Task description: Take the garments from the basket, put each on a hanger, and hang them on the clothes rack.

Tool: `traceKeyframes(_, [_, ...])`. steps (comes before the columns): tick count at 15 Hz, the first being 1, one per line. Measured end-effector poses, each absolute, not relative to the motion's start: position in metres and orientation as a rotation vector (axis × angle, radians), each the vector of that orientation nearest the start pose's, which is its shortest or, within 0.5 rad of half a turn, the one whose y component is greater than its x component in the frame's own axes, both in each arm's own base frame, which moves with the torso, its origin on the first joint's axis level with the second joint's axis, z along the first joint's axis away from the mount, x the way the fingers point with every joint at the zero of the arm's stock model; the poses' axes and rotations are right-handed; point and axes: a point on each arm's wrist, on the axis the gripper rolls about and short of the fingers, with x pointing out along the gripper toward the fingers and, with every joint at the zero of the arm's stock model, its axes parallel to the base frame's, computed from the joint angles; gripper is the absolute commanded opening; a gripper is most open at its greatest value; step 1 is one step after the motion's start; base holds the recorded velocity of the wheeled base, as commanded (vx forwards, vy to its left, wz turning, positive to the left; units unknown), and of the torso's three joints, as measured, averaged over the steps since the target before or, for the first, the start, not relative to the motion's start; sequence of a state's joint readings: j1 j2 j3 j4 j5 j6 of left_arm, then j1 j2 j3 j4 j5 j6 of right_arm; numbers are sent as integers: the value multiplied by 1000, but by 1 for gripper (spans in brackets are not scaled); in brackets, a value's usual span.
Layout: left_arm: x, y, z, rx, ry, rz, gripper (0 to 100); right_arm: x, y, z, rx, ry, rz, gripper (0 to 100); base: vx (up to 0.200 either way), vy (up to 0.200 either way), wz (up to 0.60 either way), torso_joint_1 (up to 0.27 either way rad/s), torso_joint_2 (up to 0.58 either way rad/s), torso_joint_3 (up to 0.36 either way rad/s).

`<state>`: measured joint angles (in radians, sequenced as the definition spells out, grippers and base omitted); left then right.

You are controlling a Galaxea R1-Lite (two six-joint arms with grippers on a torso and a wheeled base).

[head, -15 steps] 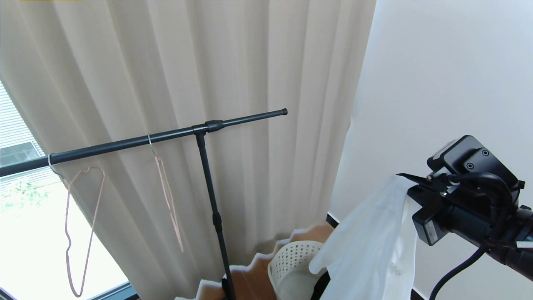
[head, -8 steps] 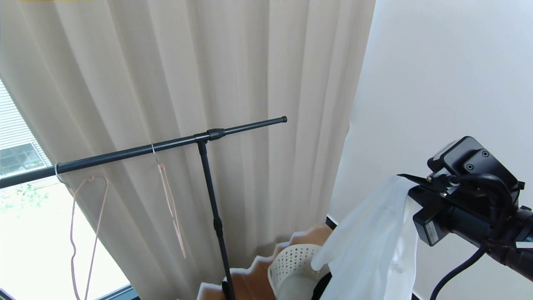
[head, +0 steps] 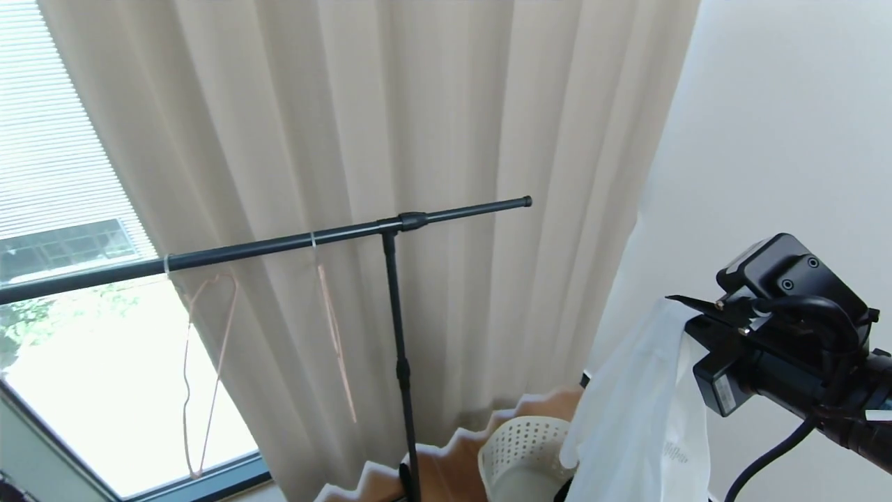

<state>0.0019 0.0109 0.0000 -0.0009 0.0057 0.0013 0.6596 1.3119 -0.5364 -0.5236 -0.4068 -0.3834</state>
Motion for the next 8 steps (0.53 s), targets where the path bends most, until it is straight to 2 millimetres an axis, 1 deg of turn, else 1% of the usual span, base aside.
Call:
traceKeyframes(5, [-22, 0, 76, 0, 9, 9, 100, 162, 114, 197, -506, 164, 290, 0, 0, 0, 600, 5, 0, 4])
traceKeyframes(8, [-22, 0, 76, 1, 9, 8, 100, 162, 114, 197, -507, 165, 291, 0, 0, 0, 0, 0, 0, 0])
